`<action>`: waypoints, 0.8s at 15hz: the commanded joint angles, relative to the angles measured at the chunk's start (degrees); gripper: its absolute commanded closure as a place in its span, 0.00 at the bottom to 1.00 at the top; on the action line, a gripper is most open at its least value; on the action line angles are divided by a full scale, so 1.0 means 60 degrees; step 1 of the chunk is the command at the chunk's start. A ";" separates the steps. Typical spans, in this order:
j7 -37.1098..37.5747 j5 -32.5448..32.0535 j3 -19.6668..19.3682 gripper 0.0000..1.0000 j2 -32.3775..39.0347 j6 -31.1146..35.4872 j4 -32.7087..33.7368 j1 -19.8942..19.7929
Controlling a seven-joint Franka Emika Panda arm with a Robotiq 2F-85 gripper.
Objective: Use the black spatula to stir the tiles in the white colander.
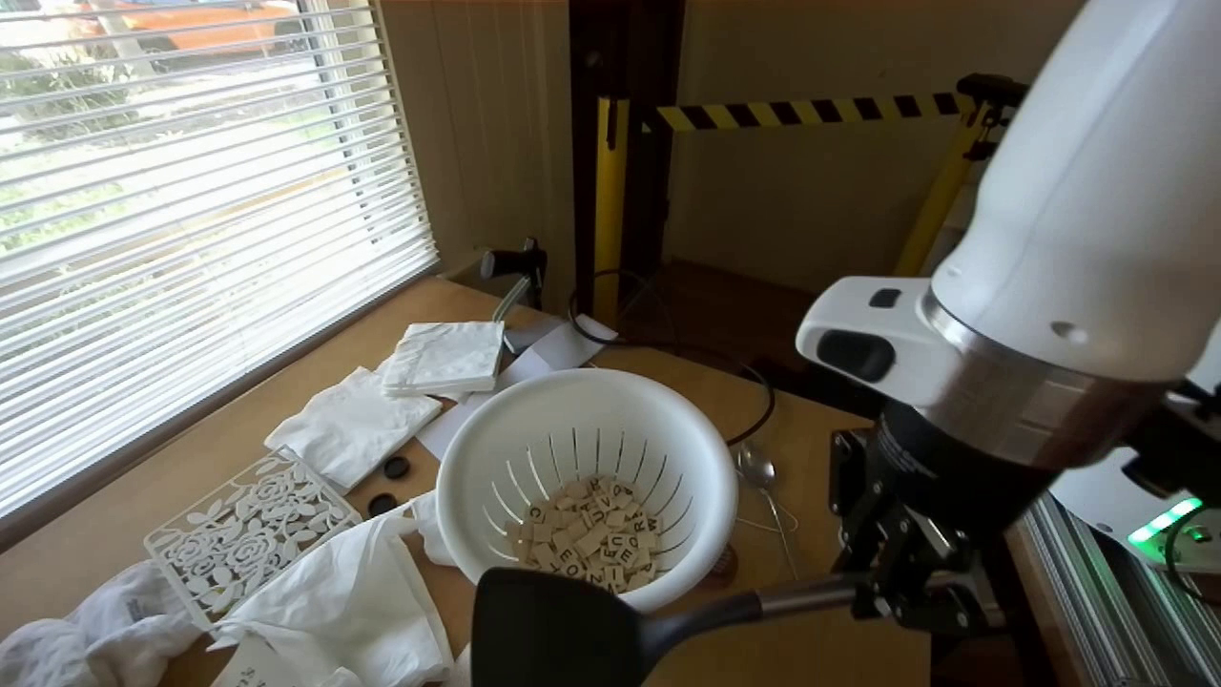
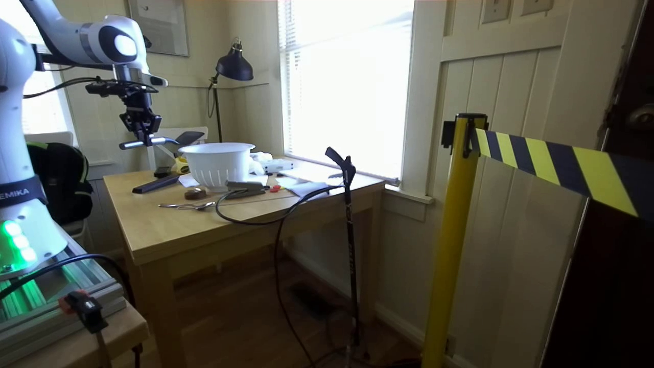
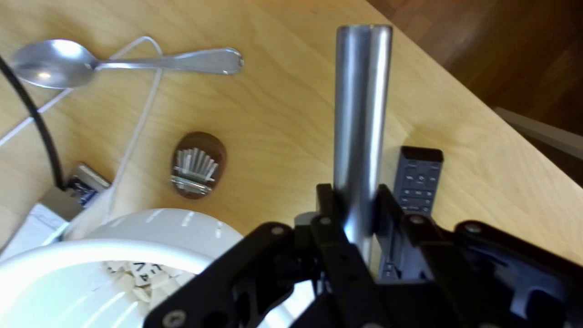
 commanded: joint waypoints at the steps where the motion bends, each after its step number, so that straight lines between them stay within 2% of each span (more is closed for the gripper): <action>1: -0.0325 -0.1047 -0.0130 0.94 -0.0293 -0.2628 0.1014 -0.0759; 5: -0.0597 -0.2238 -0.0266 0.94 -0.0039 -0.5618 0.2754 -0.1337; 9: -0.1301 -0.3161 -0.0276 0.94 0.0493 -0.8608 0.4515 -0.1515; 12: -0.2273 -0.3314 -0.0234 0.94 0.1278 -0.9754 0.5490 -0.1364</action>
